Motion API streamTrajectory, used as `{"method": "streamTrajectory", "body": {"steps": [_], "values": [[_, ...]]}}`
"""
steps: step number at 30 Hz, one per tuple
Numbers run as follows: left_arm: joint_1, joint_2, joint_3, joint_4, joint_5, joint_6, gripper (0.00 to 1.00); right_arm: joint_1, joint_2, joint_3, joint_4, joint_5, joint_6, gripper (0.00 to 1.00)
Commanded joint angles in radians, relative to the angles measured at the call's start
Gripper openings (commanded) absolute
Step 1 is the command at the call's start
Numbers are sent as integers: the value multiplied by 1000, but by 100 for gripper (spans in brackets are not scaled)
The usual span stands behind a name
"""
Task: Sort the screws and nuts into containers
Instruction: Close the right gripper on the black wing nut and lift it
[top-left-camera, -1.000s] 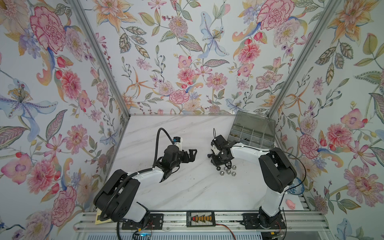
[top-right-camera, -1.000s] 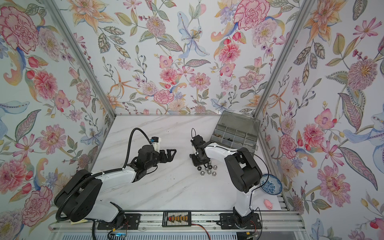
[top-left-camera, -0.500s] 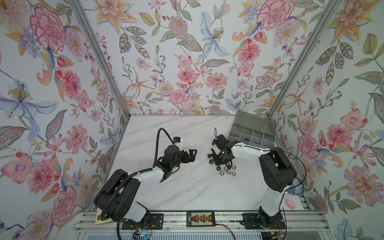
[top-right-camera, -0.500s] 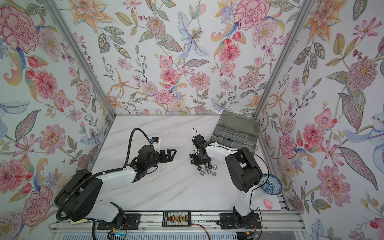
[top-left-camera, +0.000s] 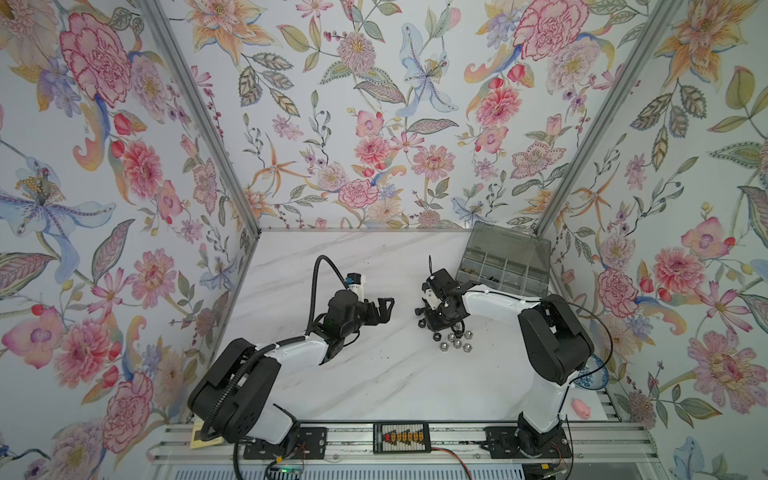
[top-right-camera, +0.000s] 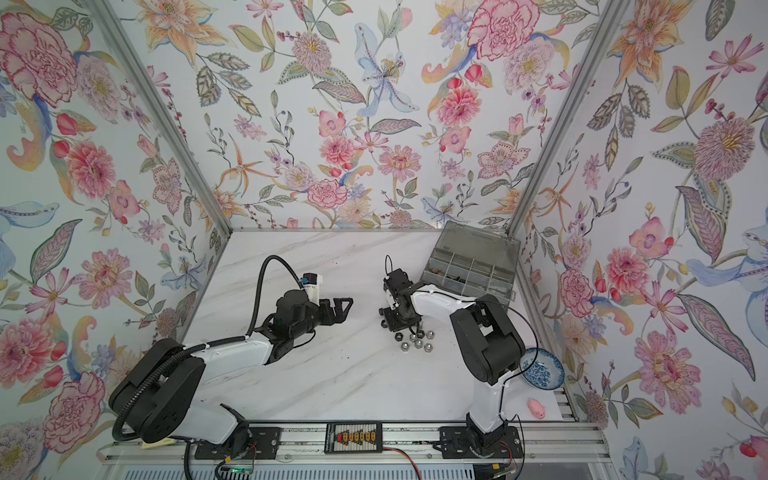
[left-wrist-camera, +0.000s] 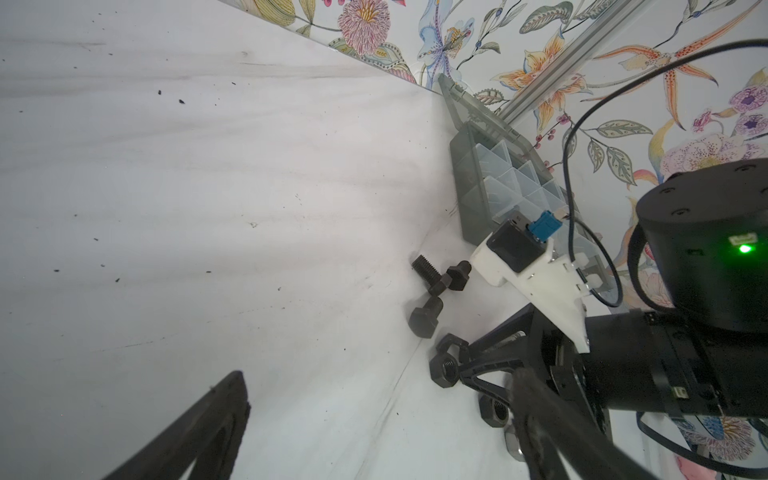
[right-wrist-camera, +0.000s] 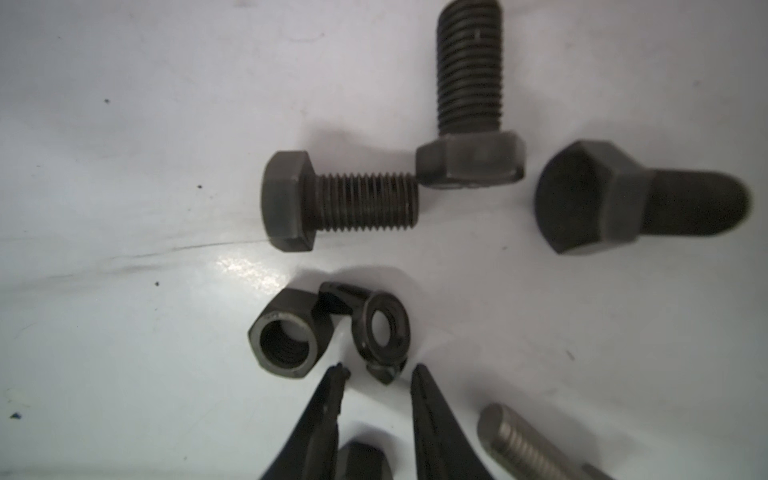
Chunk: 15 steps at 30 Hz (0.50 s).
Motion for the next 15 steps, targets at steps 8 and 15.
{"method": "streamTrajectory", "body": {"steps": [8,15], "values": [[-6,-3,-11,8,14,-7,99,-5,4,53,-25,78,-231,33],[-7,-5,-13,5,11,-7,99,-3,27,86,-24,69,-293,33]]}}
